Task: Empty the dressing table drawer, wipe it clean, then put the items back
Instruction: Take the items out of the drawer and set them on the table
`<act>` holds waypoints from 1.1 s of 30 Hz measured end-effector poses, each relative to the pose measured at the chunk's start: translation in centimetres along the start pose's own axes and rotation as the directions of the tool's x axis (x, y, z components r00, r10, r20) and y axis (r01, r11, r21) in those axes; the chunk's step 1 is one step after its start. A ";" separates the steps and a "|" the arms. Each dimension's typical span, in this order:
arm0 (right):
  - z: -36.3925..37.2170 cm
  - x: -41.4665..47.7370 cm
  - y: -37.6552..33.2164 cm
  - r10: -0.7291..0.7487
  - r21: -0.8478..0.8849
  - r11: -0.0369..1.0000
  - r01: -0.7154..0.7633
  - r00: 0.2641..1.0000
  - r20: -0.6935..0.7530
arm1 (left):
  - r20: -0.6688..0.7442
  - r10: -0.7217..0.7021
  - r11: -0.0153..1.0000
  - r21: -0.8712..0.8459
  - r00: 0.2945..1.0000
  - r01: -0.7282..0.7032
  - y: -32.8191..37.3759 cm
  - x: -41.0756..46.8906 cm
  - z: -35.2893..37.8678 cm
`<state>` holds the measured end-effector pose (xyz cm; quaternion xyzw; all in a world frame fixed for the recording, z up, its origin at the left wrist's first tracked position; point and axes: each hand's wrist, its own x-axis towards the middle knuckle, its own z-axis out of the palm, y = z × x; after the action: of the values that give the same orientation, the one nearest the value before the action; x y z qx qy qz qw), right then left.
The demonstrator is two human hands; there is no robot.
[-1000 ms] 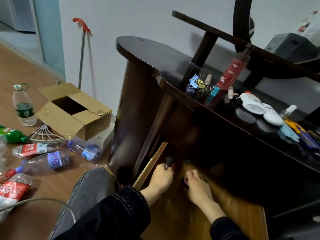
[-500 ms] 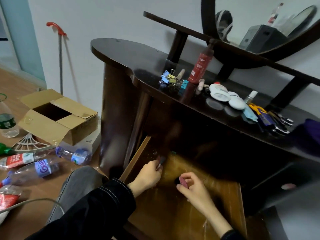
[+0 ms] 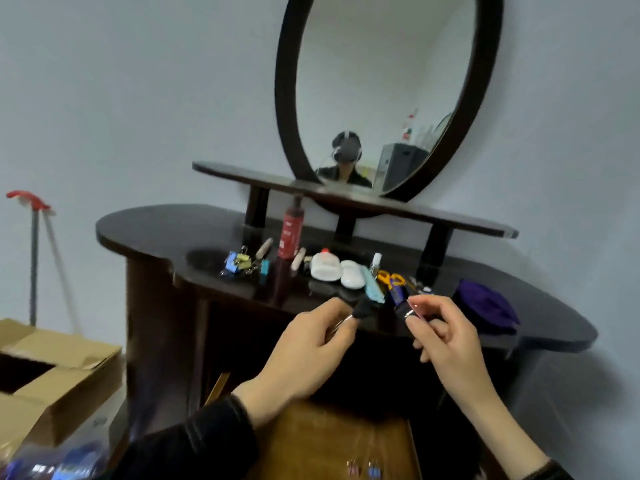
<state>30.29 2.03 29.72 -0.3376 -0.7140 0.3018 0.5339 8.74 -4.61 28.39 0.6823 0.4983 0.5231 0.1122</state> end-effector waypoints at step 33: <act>-5.5 9.6 5.5 0.358 0.351 0.893 -0.282 0.918 -0.171 | 0.211 0.311 0.871 0.326 0.927 -0.366 -3.4 13.0 5.3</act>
<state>34.52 13.40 32.07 -0.3929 -0.5229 0.4564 0.6033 10.65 9.36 31.62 0.8057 0.4479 0.3812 -0.0706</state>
